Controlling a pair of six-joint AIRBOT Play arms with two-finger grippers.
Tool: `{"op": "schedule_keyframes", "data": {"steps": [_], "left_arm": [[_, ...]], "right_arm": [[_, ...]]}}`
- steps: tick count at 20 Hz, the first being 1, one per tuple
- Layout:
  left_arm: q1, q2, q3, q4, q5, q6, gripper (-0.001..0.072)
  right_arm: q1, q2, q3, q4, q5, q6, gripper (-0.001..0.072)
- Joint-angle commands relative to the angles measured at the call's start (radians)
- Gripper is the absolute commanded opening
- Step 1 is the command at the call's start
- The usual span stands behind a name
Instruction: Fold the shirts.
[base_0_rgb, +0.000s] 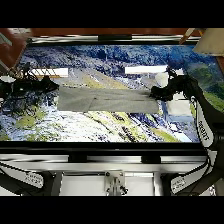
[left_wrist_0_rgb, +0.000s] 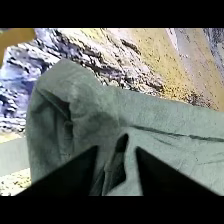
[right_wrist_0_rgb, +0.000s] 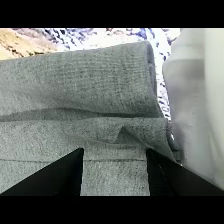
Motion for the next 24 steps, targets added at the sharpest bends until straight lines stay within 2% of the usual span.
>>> {"op": "schedule_keyframes", "data": {"steps": [1, 3, 7, 9, 16, 20, 24], "left_arm": [[-0.002, -0.012, 0.002, -0.007, -0.053, -0.011, 0.0687], [0.009, -0.003, 0.002, -0.008, -0.091, -0.011, 0.0687], [0.017, 0.007, 0.002, -0.007, -0.21, -0.01, 0.067], [0.017, 0.009, 0.002, -0.008, -0.251, 0.0, 0.0671], [0.018, 0.01, 0.002, -0.008, -0.311, 0.008, 0.067], [0.017, 0.01, 0.002, -0.008, -0.312, 0.008, 0.067], [0.016, 0.01, 0.002, -0.008, -0.312, 0.008, 0.067]], "right_arm": [[-0.003, 0.01, 0.014, -0.026, -0.073, -0.037, 0.0512], [-0.013, 0.046, 0.023, -0.063, -0.105, -0.035, 0.0667], [-0.064, 0.077, 0.023, 0.015, -0.209, -0.026, 0.0667], [-0.067, 0.072, 0.023, 0.004, -0.235, -0.023, 0.0666], [-0.043, -0.003, 0.023, 0.023, -0.224, 0.014, 0.0666], [-0.043, -0.029, 0.023, 0.027, -0.148, 0.057, 0.0666], [-0.043, -0.042, 0.023, 0.097, -0.13, 0.059, 0.0665]]}}
